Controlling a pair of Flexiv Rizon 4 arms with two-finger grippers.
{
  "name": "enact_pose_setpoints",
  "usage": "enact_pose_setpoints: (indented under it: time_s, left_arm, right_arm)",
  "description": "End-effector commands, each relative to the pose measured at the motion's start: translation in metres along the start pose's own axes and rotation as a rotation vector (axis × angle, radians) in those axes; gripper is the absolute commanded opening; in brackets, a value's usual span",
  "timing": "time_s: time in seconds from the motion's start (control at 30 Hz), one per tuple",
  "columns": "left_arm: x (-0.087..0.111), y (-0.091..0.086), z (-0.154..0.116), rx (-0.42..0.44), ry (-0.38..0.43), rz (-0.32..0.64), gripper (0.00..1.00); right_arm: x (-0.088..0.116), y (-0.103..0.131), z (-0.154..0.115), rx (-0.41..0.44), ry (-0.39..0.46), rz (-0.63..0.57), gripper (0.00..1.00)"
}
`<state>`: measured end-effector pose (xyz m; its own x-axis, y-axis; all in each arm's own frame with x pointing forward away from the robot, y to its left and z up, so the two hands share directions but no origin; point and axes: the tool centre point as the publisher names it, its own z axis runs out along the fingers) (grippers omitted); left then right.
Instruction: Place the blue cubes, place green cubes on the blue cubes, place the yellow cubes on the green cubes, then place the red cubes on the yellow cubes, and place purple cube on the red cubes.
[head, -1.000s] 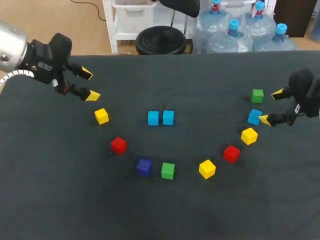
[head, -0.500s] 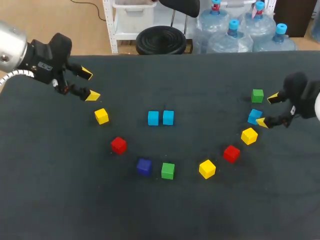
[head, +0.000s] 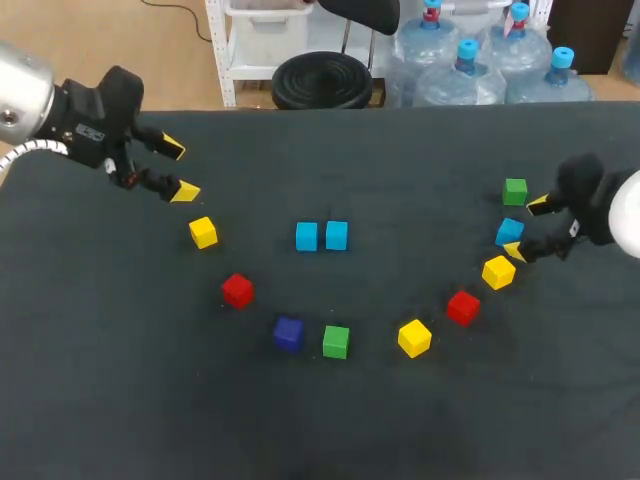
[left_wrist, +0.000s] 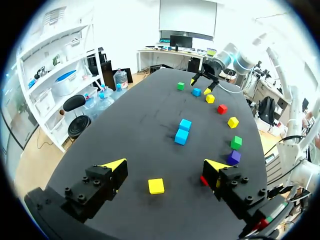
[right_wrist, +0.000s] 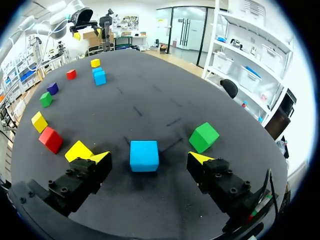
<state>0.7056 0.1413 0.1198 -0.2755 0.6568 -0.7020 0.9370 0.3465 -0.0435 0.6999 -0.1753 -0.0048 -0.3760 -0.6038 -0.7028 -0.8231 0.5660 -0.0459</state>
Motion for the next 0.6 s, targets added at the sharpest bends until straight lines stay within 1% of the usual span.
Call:
enact_pose_setpoints:
  time_s: [0.03, 0.13, 0.17, 0.2, 0.27, 0.4, 0.47, 0.5, 0.6]
  left_arm:
    - [0.0015, -0.0006, -0.0004, -0.001, -0.006, 0.003, 1.0]
    - [0.0015, -0.0006, -0.0004, -0.001, -0.006, 0.003, 1.0]
    - [0.0015, -0.0006, -0.0004, -0.001, -0.006, 0.003, 1.0]
    - [0.0015, -0.0006, -0.0004, -0.001, -0.006, 0.003, 1.0]
    - [0.0015, -0.0006, -0.0004, -0.001, -0.006, 0.003, 1.0]
    - [0.0015, -0.0006, -0.0004, -0.001, -0.006, 0.003, 1.0]
    - [0.0015, -0.0006, -0.0004, -0.001, -0.006, 0.003, 1.0]
    - [0.0015, -0.0006, -0.0004, -0.001, -0.006, 0.003, 1.0]
    - [0.0015, -0.0006, -0.0004, -0.001, -0.006, 0.003, 1.0]
  right_arm:
    - [0.0006, 0.0008, 0.0038, 0.001, -0.001, 0.002, 0.83]
    - [0.0009, 0.0009, 0.0047, -0.002, 0.001, 0.003, 0.63]
    - [0.0009, 0.0009, 0.0048, -0.003, 0.001, 0.003, 0.58]
    - [0.0007, 0.0009, 0.0049, -0.003, 0.001, 0.003, 0.5]
    - [0.0006, 0.0009, 0.0051, -0.005, 0.001, 0.003, 0.47]
    - [0.0021, 0.0014, 0.0074, -0.008, 0.004, 0.005, 0.46]
    - [0.0027, 0.0014, 0.0083, -0.009, 0.004, 0.007, 0.4]
    - [0.0029, 0.0015, 0.0087, -0.01, 0.003, 0.008, 0.35]
    - [0.0032, 0.0012, 0.0101, -0.012, 0.001, 0.01, 0.06]
